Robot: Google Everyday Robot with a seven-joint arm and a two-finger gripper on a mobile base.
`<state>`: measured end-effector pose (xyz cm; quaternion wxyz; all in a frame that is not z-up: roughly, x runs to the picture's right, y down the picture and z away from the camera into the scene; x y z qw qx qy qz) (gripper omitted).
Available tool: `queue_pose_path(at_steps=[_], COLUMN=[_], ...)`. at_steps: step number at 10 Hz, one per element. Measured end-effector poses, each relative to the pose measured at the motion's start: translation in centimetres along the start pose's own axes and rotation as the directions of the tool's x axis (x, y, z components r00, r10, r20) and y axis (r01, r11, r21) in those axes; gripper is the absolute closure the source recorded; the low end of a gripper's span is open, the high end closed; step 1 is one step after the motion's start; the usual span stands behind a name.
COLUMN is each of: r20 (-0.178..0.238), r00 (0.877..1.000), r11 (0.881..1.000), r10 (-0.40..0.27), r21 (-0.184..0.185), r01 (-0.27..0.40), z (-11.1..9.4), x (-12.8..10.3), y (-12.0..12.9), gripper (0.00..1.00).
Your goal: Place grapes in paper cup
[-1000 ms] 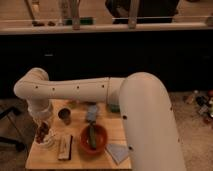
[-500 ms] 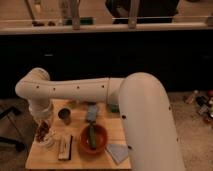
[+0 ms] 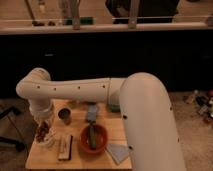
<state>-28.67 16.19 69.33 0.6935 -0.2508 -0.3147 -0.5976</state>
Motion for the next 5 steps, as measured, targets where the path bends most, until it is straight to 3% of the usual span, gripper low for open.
queue_pose_path(at_steps=[1,5], r20=[-0.002,-0.005], r00=[1.0,1.0], r11=[1.0,1.0], r10=[0.001,0.005], r21=[-0.002,-0.006], r01=[-0.001,-0.005], z=[-0.09,-0.32], x=[-0.04,-0.16], y=[0.07,0.4], gripper=[0.21,0.2])
